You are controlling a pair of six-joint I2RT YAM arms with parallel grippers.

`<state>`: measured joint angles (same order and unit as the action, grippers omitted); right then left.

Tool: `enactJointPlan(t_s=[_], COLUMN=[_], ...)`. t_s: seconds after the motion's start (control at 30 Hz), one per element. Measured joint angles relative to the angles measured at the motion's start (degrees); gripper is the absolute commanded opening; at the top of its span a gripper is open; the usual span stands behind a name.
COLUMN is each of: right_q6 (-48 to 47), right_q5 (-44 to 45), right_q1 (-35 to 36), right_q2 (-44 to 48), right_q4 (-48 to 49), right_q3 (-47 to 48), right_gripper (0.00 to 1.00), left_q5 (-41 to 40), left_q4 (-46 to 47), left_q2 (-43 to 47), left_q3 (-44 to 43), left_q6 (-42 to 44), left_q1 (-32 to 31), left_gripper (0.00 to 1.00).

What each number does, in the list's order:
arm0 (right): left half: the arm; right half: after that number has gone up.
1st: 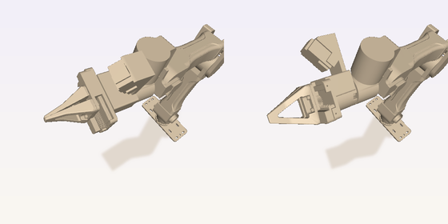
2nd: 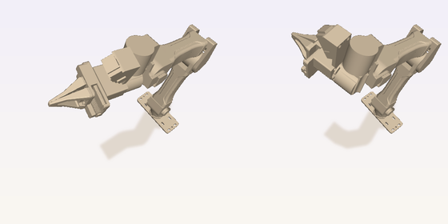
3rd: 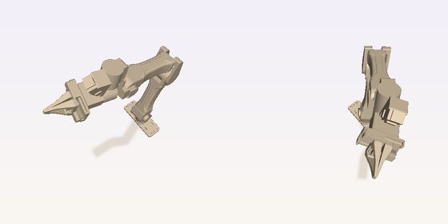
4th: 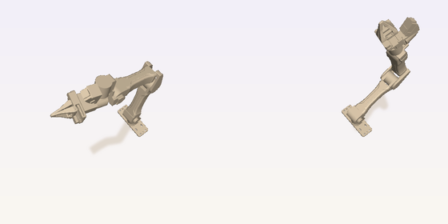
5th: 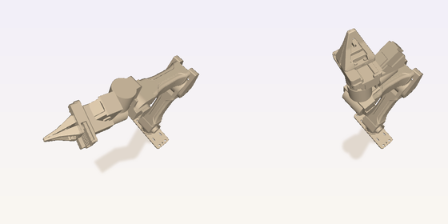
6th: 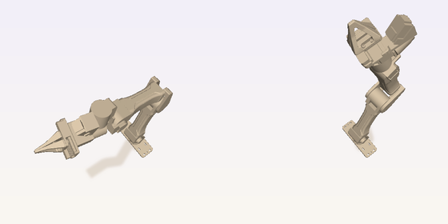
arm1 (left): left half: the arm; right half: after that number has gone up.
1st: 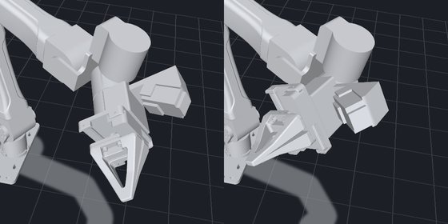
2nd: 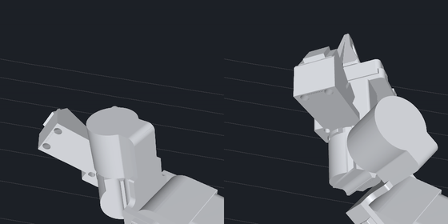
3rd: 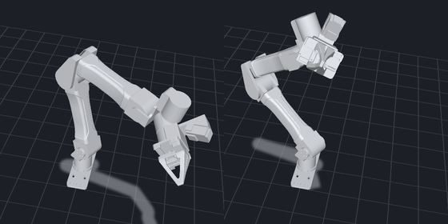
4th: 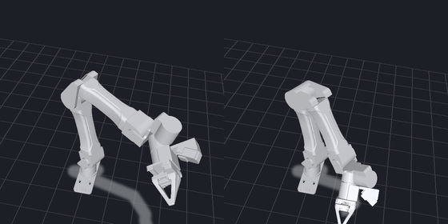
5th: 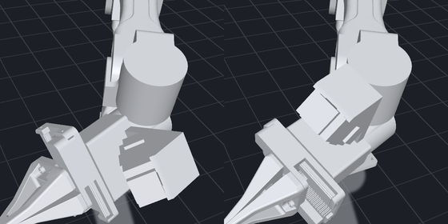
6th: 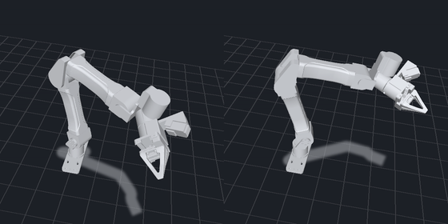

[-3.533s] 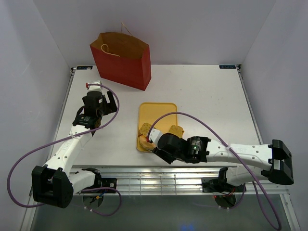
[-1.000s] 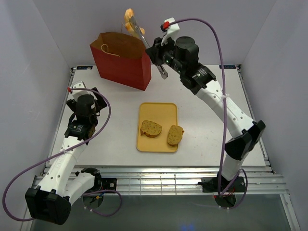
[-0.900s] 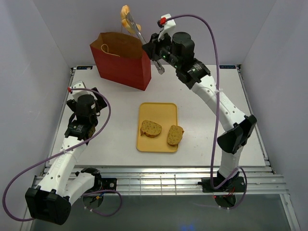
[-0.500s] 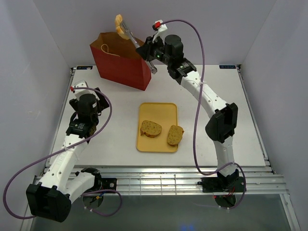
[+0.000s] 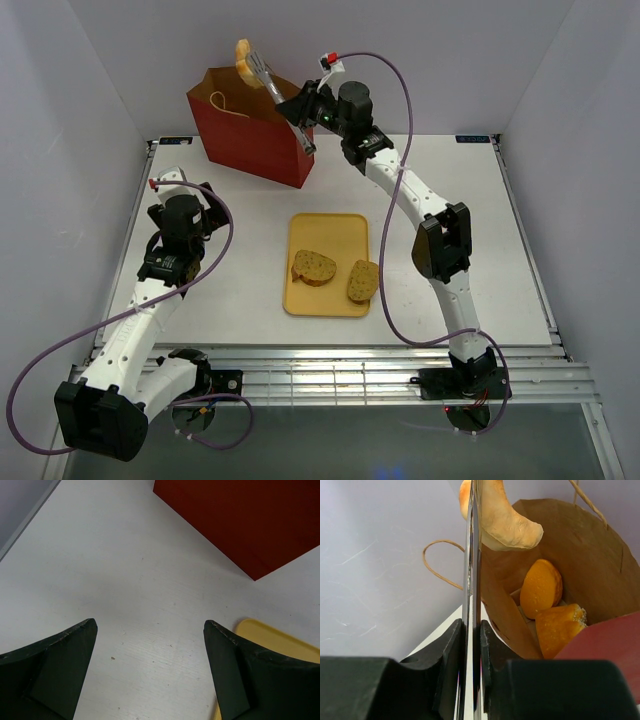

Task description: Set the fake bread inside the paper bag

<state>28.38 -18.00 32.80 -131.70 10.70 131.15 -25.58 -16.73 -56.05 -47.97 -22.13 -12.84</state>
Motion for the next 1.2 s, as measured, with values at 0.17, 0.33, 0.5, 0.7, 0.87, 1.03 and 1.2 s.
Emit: enactJointPlan(t_s=[0.17, 0.33, 0.5, 0.7, 0.87, 1.03, 1.2], right_q6=[2.78, 4.28, 4.72, 4.76, 4.68, 4.42, 3.93], right_q5=[-1.27, -2.89, -3.93, -4.37, -4.50, -4.66, -4.70], right_q1=[-1.16, -1.27, -1.20, -1.18, -1.31, -1.60, -2.05], right_q2=[-1.11, -1.11, -1.11, -1.11, -1.11, -0.96, 0.72], right_q4=[0.11, 1.09, 1.07, 1.09, 1.07, 0.98, -0.37], right_q3=[0.00, 0.00, 0.00, 0.00, 0.00, -0.02, -0.02], right_gripper=[0.26, 0.34, 0.41, 0.46, 0.46, 0.47, 0.47], left_q5=[1.05, 1.88, 2.32, 2.64, 3.06, 3.61, 3.91], left_q4=[0.00, 0.00, 0.00, 0.00, 0.00, 0.00, 0.00], left_q2=[-0.02, -0.35, -0.52, -0.63, -0.63, -0.63, -0.68], left_q3=[0.00, 0.02, 0.00, 0.00, 0.02, 0.02, 0.02], left_q6=[0.00, 0.02, 0.02, 0.07, 0.11, 0.22, 0.22], left_q1=[0.00, 0.00, -0.02, -0.02, -0.02, -0.02, -0.02], left_gripper=[0.98, 0.98, 0.98, 0.98, 0.98, 0.98, 0.98])
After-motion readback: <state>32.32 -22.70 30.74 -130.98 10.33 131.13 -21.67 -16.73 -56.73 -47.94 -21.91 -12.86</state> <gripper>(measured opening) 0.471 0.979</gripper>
